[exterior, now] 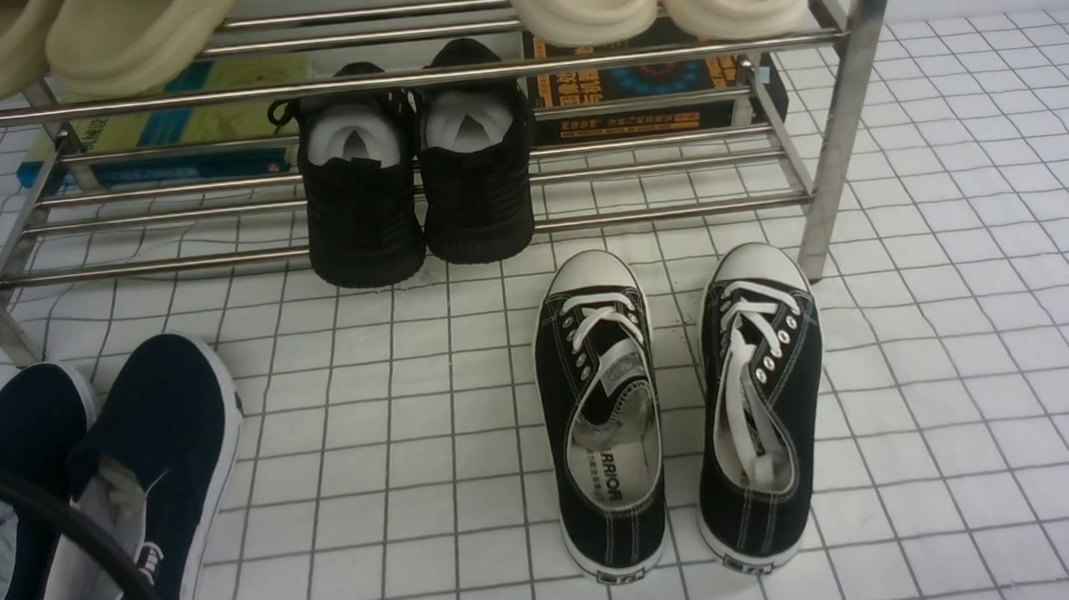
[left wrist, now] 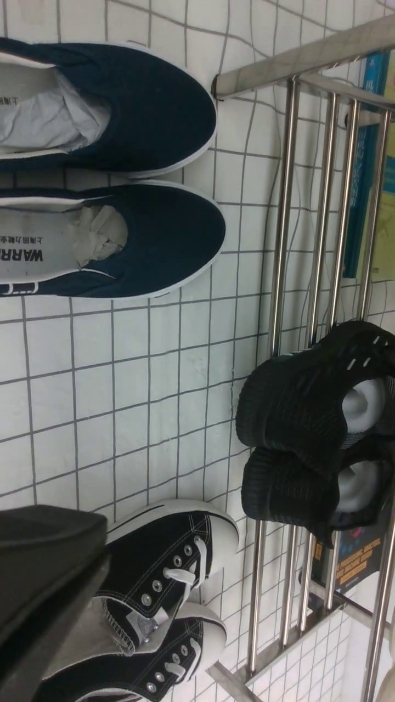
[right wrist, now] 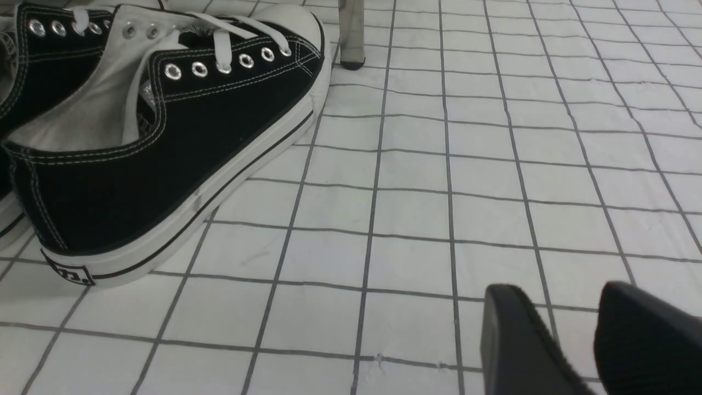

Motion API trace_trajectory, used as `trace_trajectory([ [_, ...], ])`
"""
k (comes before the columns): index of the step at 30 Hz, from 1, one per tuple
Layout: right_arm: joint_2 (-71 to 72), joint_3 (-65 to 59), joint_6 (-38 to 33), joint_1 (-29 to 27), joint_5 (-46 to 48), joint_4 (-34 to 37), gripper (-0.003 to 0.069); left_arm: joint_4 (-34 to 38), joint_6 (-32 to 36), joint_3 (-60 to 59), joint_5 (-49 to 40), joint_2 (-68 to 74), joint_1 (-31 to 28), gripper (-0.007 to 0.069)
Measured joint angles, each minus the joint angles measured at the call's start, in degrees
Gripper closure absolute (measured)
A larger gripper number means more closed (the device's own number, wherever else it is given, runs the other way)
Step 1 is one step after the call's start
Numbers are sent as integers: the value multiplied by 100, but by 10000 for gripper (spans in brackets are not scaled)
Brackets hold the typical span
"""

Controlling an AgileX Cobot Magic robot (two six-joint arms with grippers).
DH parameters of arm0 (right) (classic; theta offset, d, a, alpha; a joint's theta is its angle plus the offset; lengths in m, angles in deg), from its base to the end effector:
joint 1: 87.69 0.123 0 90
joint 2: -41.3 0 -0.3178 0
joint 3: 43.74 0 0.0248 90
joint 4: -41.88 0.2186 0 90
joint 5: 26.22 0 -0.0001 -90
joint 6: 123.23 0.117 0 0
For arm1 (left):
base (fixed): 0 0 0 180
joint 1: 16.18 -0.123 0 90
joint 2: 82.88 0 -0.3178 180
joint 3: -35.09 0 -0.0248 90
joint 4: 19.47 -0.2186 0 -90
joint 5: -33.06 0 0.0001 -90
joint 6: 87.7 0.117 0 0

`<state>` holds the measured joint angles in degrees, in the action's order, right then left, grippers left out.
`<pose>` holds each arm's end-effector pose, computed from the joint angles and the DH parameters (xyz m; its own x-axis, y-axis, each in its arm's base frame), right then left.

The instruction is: Take the shoes off the shelf with your hand from the white checkered tablecloth.

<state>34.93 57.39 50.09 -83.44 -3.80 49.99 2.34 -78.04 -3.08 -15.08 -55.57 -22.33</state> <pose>0.0109 0.0071 0.1660 -0.3009 -0.0080 -0.9536 -0.1209 0.9922 0.0299 0.0142 -0.0311 0.3408 -0.3769 -0.1297 -0.9171 0.1188 0.9752 -0.1868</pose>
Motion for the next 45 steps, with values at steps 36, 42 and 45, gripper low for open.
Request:
trace_trajectory([
  [36, 0, 0, 0, 0, 0, 0, 420, -2887, -2364, -4141, 2722, -2106, 513, 575],
  [42, 0, 0, 0, 0, 0, 0, 420, -2946, -2380, -4136, 2684, -2106, 578, 571],
  [45, 0, 0, 0, 0, 0, 0, 420, -2946, -2380, -4136, 2684, -2106, 578, 571],
])
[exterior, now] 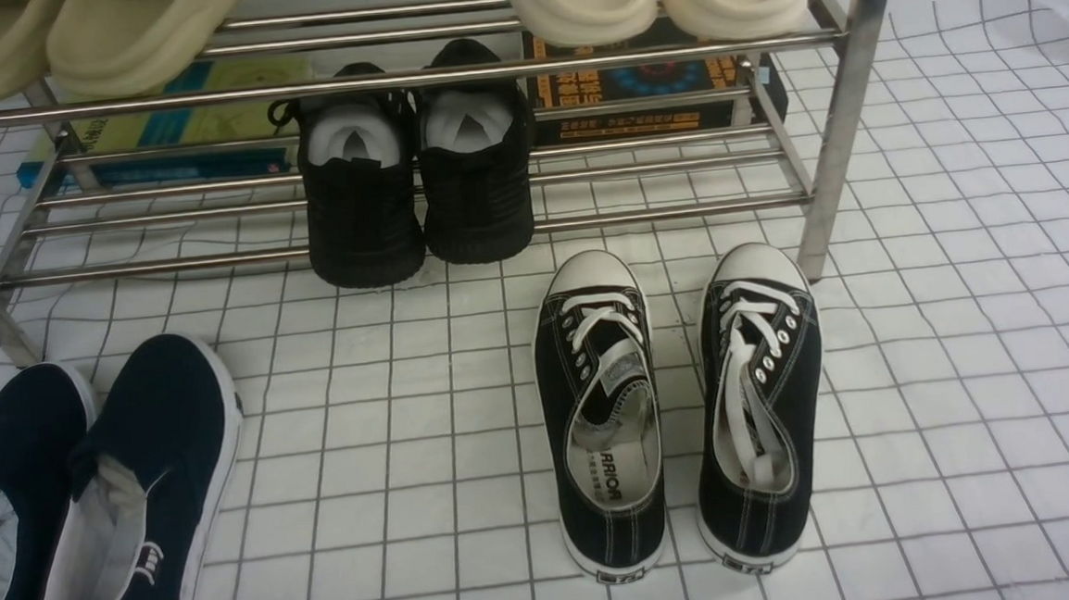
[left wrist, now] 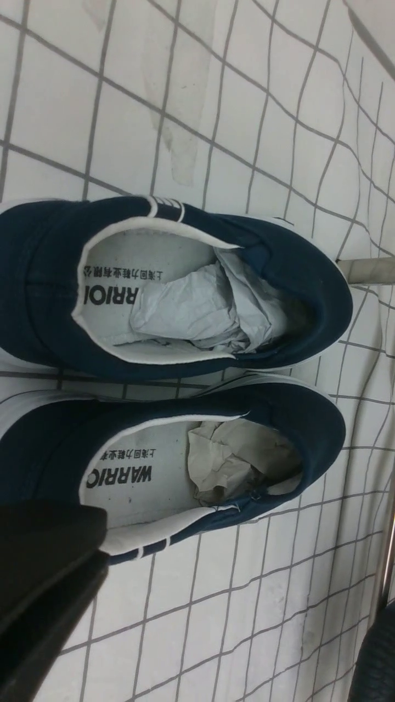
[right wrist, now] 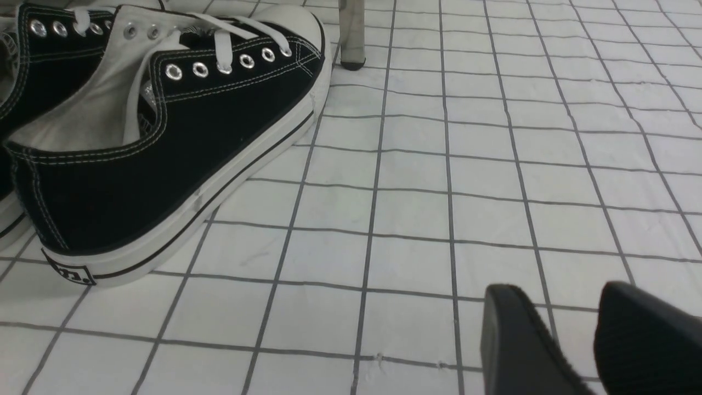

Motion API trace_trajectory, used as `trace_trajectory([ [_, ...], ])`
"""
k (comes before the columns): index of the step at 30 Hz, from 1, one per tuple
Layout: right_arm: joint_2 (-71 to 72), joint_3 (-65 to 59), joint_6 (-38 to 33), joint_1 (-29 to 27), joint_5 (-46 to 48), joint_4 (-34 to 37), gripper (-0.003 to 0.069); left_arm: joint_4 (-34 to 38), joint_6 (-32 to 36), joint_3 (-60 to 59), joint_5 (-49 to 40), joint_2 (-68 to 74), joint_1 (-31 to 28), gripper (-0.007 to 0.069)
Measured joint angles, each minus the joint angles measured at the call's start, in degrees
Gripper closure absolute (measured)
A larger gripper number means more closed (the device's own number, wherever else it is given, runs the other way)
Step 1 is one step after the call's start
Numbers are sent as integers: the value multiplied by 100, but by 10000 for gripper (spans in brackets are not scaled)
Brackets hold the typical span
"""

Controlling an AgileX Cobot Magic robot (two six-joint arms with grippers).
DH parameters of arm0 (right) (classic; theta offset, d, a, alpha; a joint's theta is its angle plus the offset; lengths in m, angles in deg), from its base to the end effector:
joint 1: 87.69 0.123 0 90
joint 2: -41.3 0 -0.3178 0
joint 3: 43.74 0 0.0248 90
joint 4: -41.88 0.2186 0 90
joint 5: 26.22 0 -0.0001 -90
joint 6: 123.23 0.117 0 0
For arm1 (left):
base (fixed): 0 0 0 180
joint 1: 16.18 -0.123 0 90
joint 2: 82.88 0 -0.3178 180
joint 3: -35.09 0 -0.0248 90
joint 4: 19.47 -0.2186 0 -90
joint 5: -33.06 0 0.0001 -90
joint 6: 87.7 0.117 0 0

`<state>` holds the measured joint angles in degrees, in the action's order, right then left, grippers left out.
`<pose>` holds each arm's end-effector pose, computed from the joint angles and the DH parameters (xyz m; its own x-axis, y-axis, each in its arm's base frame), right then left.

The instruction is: Take the shoes off the shelf with your hand from the white checkered tablecloth.

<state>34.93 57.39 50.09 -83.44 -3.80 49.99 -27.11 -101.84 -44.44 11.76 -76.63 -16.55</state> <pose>0.0109 0.0071 0.1660 -0.3009 -0.0080 -0.9536 -0.1209 0.9922 0.0299 0.0120 0.0057 0.1643 -0.2822 -0.1238 -0.9513 -0.0878 0.9908 -0.1029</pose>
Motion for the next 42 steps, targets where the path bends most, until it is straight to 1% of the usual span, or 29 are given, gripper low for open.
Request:
trace_trajectory([
  [42, 0, 0, 0, 0, 0, 0, 420, -23, 0, 0, -4, 0, 0, 532],
])
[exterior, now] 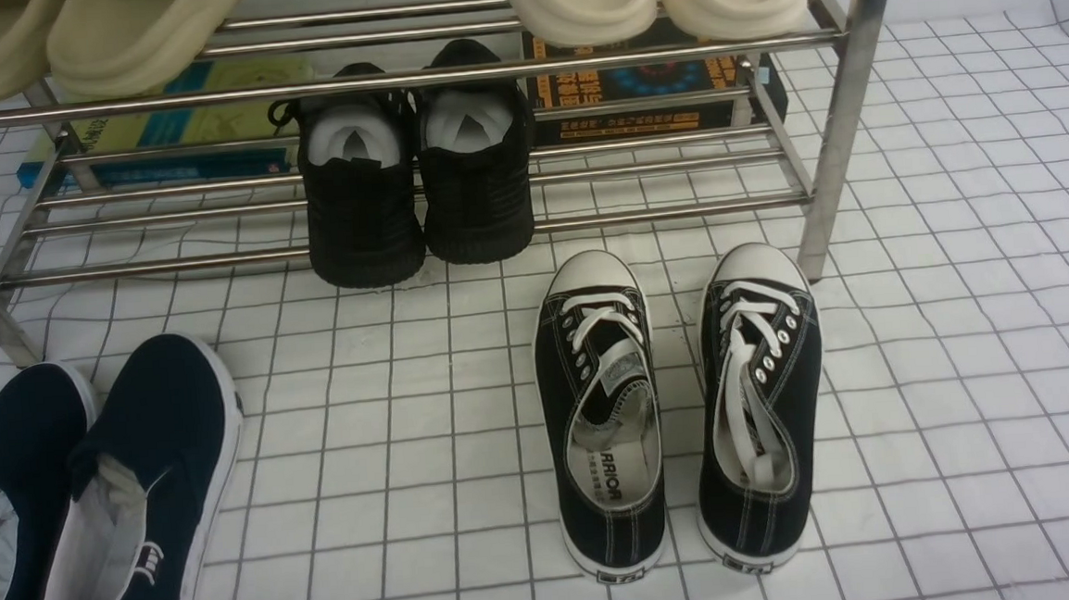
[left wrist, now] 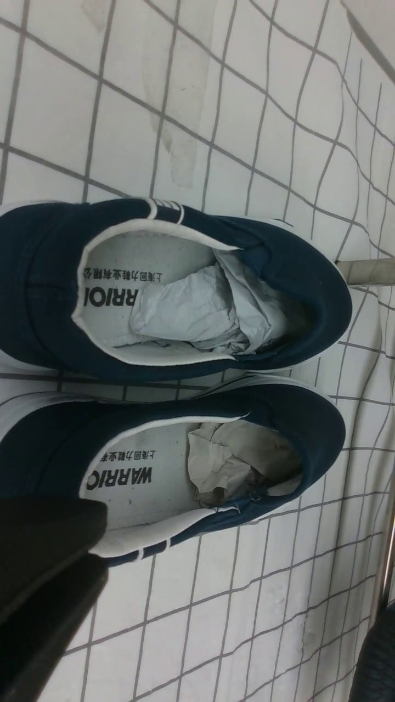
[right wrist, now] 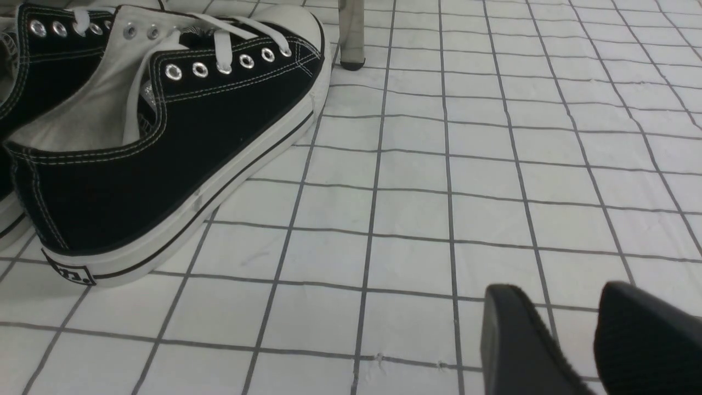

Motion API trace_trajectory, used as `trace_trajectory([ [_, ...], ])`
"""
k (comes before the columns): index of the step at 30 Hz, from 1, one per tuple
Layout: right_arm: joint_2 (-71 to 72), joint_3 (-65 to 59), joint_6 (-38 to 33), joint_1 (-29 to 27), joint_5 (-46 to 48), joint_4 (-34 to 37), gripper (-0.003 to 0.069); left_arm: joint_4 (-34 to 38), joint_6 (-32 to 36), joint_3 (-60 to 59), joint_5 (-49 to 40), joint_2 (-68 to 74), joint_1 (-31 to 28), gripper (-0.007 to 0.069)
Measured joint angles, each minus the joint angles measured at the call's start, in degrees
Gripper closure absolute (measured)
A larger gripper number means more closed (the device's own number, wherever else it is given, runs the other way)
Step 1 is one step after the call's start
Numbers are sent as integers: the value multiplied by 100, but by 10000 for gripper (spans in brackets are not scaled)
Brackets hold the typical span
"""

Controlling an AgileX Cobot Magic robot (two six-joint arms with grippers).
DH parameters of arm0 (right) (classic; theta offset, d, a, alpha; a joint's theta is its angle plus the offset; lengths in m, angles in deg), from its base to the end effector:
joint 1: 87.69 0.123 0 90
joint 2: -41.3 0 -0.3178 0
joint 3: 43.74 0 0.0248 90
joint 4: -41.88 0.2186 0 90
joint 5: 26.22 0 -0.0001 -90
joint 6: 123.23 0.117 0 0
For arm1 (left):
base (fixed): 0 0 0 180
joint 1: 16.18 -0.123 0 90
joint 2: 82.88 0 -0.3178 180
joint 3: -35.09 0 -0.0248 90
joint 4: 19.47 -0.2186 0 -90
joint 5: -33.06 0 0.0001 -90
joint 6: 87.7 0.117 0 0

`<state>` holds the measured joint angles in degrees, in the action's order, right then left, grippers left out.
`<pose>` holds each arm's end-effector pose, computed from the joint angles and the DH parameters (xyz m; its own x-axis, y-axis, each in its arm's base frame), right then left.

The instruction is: Take the shoes off the shelf with your hand from the white checkered tablecloth.

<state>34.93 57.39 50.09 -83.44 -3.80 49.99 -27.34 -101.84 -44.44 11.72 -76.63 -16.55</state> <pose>0.0109 0.0071 0.1660 -0.3009 -0.0080 -0.9536 -0.1209 0.9922 0.0299 0.0120 0.0059 0.1643 -0.2828 -0.1201 -0.9516 -0.0882 0.9912 -0.0989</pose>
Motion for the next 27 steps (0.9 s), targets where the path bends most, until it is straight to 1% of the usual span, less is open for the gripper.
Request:
trace_trajectory([
  [27, 0, 0, 0, 0, 0, 0, 420, -4, 0, 0, -2, 0, 0, 519],
])
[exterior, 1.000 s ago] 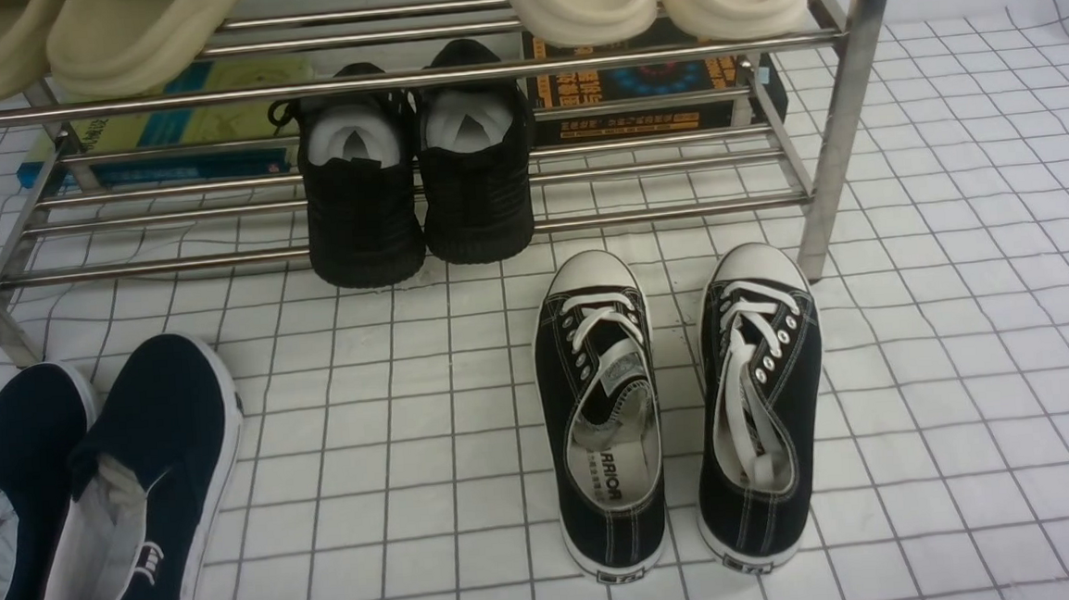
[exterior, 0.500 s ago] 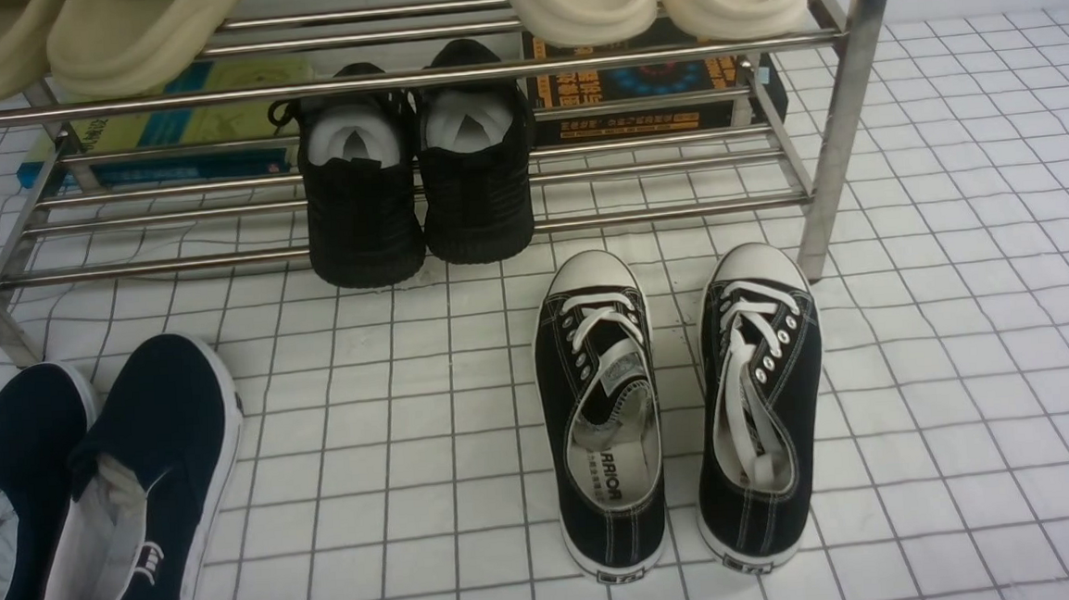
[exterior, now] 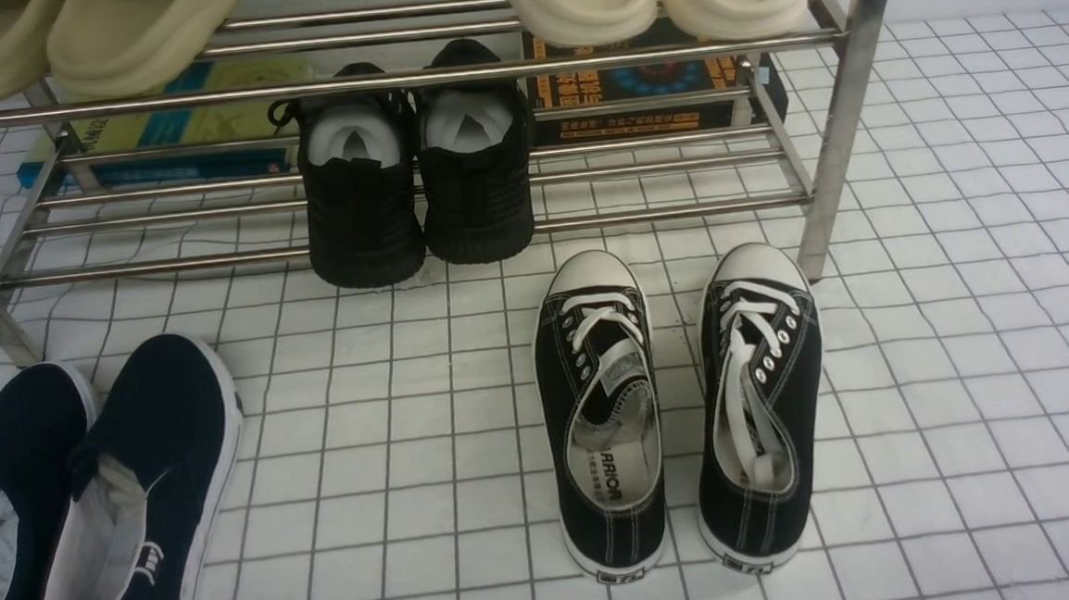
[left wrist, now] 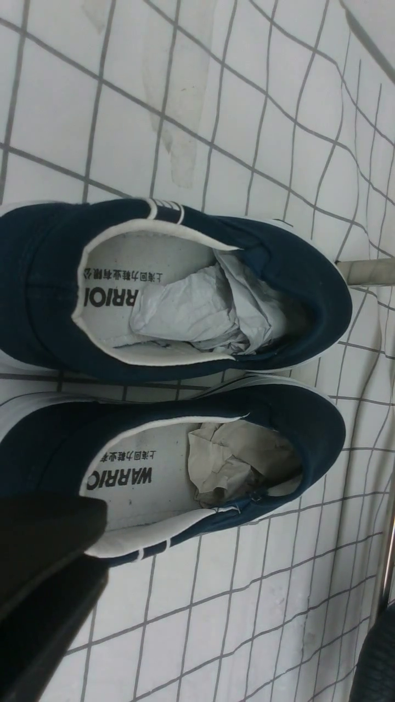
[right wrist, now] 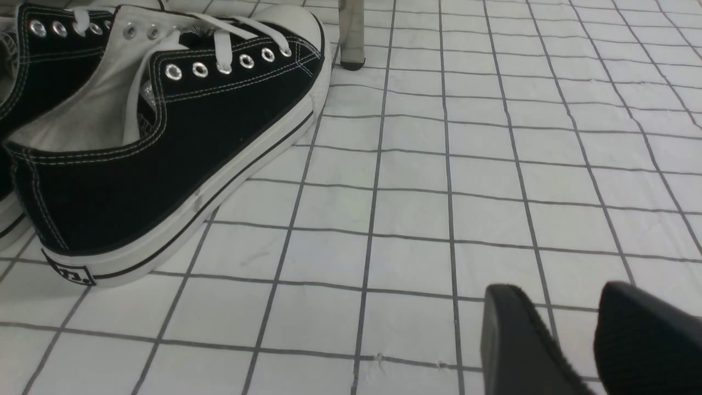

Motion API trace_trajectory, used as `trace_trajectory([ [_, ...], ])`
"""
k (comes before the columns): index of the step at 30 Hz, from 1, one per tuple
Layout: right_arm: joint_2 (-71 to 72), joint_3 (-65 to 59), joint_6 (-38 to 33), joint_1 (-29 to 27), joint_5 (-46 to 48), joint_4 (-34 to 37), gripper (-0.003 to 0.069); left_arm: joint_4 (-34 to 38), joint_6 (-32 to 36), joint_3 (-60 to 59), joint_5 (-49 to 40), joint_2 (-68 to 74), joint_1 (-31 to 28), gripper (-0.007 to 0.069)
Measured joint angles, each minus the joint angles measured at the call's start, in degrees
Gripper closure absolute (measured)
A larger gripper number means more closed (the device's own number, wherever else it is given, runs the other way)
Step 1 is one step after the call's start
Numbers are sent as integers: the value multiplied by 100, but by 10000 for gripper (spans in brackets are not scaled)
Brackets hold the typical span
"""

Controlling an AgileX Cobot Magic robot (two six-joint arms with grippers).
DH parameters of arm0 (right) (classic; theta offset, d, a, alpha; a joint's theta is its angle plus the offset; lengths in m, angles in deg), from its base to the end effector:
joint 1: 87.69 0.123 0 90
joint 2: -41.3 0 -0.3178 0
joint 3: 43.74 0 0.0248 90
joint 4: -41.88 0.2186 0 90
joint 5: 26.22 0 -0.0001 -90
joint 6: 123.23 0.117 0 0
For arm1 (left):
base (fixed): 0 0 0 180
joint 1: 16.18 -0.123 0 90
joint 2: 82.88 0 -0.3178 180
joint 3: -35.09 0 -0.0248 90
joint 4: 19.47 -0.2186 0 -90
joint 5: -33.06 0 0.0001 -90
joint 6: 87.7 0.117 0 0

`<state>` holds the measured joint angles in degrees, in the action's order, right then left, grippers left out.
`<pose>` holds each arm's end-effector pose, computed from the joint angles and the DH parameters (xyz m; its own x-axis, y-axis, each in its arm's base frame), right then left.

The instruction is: Take the shoes off the shelf with your hand from the white checkered tablecloth.

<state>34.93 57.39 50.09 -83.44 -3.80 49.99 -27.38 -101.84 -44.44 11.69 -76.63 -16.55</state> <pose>0.0109 0.0071 0.1660 -0.3009 -0.0080 -0.9536 -0.1209 0.9922 0.0299 0.0120 0.0060 0.1642 -0.2833 -0.1195 -0.9515 -0.0884 0.9912 -0.0982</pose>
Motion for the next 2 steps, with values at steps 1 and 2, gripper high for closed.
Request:
trace_trajectory([
  [1, 0, 0, 0, 0, 0, 0, 420, 0, 0, 0, 0, 0, 0, 517],
  [2, 0, 0, 0, 0, 0, 0, 420, 0, 0, 0, 0, 0, 0, 517],
])
